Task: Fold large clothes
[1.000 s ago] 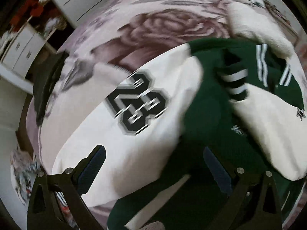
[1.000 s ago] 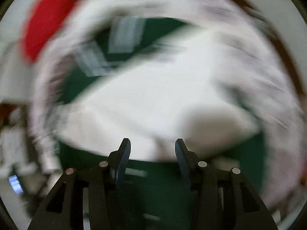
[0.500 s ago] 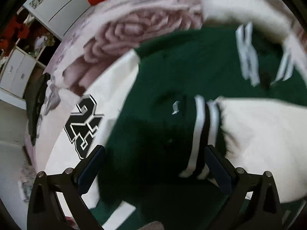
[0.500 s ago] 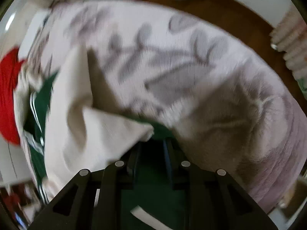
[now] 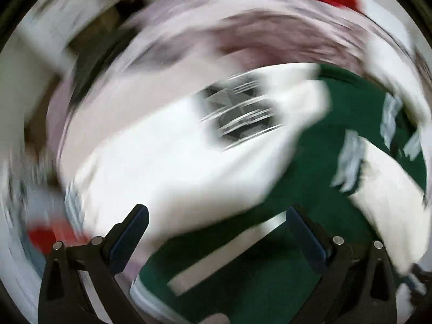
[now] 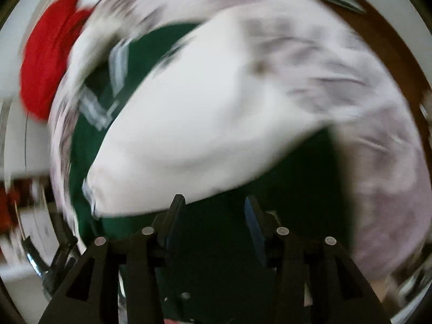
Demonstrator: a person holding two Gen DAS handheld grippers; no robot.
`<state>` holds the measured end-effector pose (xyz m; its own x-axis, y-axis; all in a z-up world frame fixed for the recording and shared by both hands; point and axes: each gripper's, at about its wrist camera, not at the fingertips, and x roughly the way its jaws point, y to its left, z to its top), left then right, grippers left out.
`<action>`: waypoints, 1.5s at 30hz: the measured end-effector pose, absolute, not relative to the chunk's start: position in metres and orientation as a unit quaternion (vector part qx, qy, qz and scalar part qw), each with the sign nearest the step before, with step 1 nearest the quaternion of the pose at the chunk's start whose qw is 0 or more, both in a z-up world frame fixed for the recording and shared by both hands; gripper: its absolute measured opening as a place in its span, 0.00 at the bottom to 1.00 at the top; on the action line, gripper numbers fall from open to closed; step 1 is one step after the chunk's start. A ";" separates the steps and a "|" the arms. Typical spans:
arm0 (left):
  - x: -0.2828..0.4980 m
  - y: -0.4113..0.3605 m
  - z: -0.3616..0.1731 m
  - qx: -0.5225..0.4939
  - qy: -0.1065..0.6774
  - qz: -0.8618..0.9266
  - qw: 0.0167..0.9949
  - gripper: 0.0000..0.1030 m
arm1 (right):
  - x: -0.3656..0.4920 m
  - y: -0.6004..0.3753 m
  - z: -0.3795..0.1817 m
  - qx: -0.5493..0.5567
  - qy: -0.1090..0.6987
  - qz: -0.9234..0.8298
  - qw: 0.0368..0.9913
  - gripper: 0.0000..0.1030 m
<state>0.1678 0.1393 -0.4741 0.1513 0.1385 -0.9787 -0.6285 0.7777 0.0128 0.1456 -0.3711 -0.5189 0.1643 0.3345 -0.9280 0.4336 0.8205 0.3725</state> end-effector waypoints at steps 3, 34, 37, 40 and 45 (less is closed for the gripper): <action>0.091 0.204 -0.506 -0.357 0.576 0.294 0.674 0.97 | 0.157 -0.314 -0.522 0.287 0.659 0.017 0.695 0.47; 0.211 0.493 -0.586 -0.438 0.447 0.272 0.731 0.21 | 0.310 -0.012 -0.585 0.032 0.676 -0.051 0.734 0.59; 0.194 0.489 -0.585 -0.485 0.438 0.249 0.715 0.32 | 0.313 -0.009 -0.578 0.001 0.658 -0.086 0.748 0.18; 0.175 0.479 -0.574 -0.500 0.431 0.243 0.711 0.48 | 0.313 -0.005 -0.559 0.007 0.637 -0.077 0.767 0.14; 0.159 0.456 -0.571 -0.502 0.439 0.246 0.704 0.57 | 0.326 0.026 -0.534 0.013 0.612 -0.027 0.790 0.13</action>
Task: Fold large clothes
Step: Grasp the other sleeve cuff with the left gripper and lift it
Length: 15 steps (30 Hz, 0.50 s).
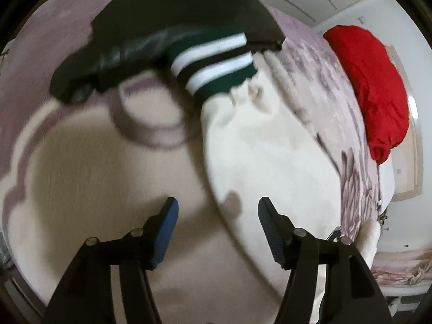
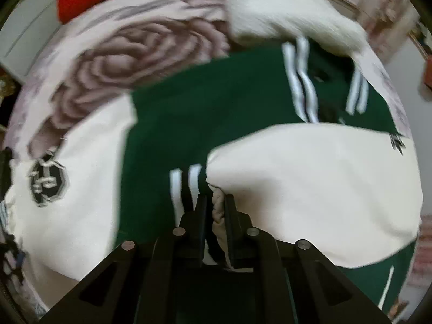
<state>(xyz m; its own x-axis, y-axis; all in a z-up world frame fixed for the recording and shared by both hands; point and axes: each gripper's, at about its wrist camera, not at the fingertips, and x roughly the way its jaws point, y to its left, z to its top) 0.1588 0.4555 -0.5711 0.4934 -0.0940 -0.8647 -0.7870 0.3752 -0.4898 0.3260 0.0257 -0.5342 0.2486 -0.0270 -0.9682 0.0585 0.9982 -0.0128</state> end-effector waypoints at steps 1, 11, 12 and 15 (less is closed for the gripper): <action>0.159 0.451 -0.577 -0.506 0.443 0.242 0.700 0.57 | 0.330 0.031 -0.535 0.013 0.614 -0.017 0.789 0.13; 0.205 0.446 -0.588 -0.475 0.425 0.311 0.705 0.69 | 0.350 0.047 -0.552 -0.006 0.665 0.098 0.740 0.49; 0.207 0.448 -0.585 -0.476 0.412 0.316 0.710 0.68 | 0.344 0.031 -0.540 0.031 0.664 0.102 0.740 0.49; 0.218 0.455 -0.581 -0.465 0.398 0.334 0.717 0.04 | 0.318 -0.017 -0.516 0.108 0.660 0.085 0.739 0.50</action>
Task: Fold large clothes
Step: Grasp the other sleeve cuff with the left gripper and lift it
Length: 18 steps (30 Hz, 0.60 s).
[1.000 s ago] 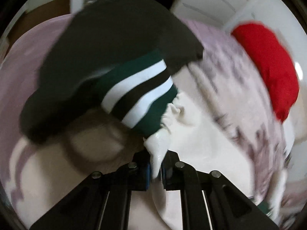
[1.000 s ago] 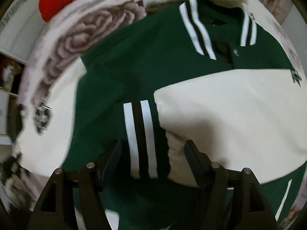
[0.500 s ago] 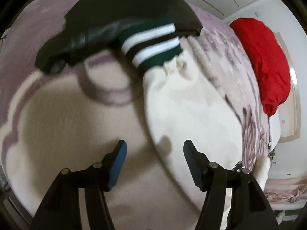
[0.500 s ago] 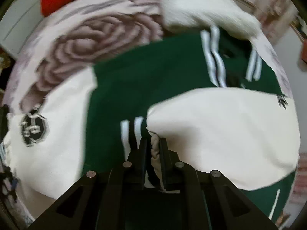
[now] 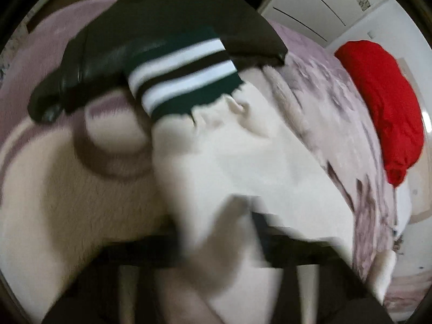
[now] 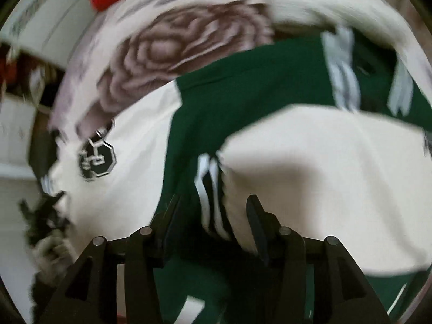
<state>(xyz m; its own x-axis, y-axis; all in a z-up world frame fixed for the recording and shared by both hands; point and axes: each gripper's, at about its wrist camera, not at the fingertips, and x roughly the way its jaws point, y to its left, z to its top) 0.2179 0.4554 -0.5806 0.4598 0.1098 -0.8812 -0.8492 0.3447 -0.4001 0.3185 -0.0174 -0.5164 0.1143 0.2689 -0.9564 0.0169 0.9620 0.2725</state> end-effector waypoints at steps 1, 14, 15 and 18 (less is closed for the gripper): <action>0.219 0.459 -0.580 -0.475 0.389 0.330 0.717 0.04 | 0.307 -0.031 -0.511 0.124 0.660 0.071 0.737 0.50; 0.246 0.423 -0.475 -0.392 0.323 0.301 0.807 0.03 | 0.177 -0.280 -0.540 0.109 0.650 -0.294 0.692 0.51; 0.247 0.418 -0.470 -0.386 0.319 0.301 0.811 0.03 | 0.177 -0.290 -0.543 0.098 0.649 -0.299 0.693 0.51; 0.251 0.404 -0.459 -0.377 0.315 0.291 0.821 0.03 | 0.178 -0.334 -0.550 0.100 0.608 -0.352 0.705 0.51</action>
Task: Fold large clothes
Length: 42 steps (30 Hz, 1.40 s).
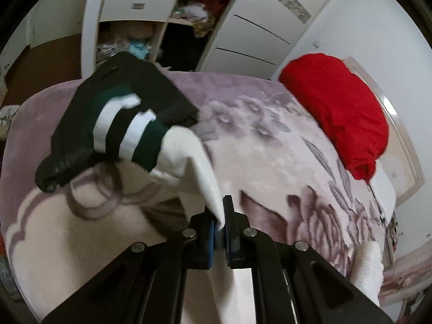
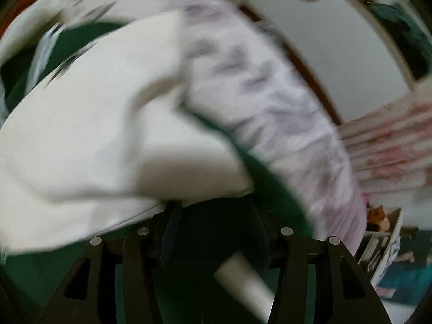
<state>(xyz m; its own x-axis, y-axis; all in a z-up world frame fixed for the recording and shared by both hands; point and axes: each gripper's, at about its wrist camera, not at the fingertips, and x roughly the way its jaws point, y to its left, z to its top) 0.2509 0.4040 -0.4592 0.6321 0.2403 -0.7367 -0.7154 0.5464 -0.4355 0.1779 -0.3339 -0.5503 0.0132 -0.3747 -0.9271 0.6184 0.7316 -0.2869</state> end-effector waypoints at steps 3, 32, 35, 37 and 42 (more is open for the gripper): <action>0.259 0.383 -0.448 -0.368 0.311 0.274 0.832 0.03 | 0.184 -0.359 -0.568 0.171 0.627 -0.351 0.674 0.51; 0.296 -0.237 -0.419 -0.022 0.471 -0.215 0.855 0.03 | 0.109 -0.374 -0.488 0.283 0.621 -0.157 0.714 0.65; 0.296 -0.264 -0.439 0.016 0.497 -0.215 0.841 0.06 | 0.096 -0.408 -0.499 0.301 0.631 -0.149 0.699 0.65; 0.295 -0.268 -0.439 0.029 0.496 -0.209 0.842 0.10 | 0.090 -0.425 -0.502 0.314 0.632 -0.143 0.694 0.68; 0.293 -0.248 -0.429 0.021 0.499 -0.190 0.845 0.94 | 0.075 -0.460 -0.491 0.362 0.602 -0.132 0.700 0.71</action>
